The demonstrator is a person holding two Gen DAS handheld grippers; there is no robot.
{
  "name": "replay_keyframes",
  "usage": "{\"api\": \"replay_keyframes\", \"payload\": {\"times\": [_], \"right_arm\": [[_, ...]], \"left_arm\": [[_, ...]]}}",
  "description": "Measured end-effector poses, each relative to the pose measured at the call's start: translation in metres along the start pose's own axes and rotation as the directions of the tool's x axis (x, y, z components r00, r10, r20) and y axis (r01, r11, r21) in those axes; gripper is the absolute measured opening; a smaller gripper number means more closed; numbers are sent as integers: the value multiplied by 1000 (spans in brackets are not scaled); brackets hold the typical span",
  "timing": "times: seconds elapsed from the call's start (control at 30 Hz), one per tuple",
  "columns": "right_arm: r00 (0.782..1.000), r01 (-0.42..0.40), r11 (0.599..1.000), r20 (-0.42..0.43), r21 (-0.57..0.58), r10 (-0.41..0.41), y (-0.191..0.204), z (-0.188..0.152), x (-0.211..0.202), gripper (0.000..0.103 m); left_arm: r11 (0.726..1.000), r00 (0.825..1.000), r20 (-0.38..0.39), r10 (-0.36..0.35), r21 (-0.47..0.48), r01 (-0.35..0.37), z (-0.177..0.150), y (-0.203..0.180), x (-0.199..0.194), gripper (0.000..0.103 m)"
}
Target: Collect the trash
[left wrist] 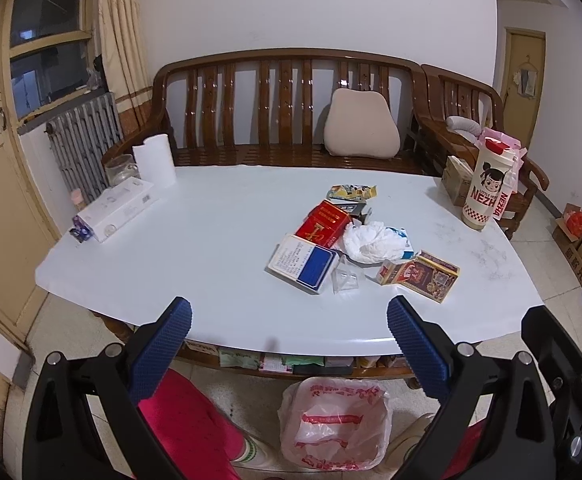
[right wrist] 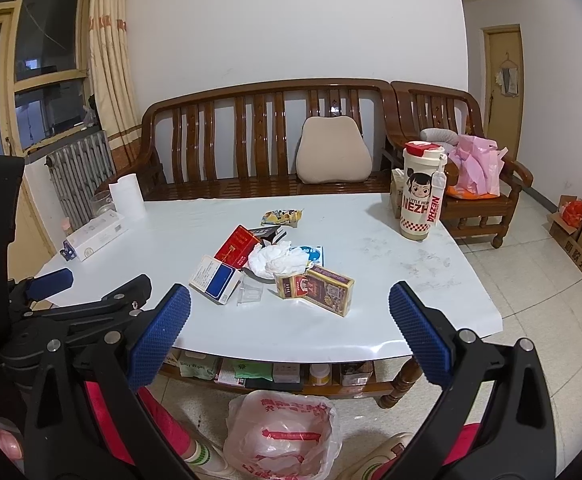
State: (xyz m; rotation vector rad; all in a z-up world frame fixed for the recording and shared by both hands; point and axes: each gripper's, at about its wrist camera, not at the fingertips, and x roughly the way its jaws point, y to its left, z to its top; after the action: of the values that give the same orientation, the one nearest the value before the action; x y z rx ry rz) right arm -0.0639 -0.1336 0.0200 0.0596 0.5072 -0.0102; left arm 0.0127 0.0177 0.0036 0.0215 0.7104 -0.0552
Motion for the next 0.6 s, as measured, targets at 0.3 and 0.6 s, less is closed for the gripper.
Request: {"api": "replay_keyframes", "payload": {"times": [0.3,0.6], "right_arm": [[999,-39,999,28,-31,40,-21,6,20,98],[977,-208,958,-77,-198,197,-56,50,46,98]], "left_arm": [[992,990,-93,-108,62,114,15,3,28,96],[926,980,-156,-121,339,168,77,-8,54,96]]}}
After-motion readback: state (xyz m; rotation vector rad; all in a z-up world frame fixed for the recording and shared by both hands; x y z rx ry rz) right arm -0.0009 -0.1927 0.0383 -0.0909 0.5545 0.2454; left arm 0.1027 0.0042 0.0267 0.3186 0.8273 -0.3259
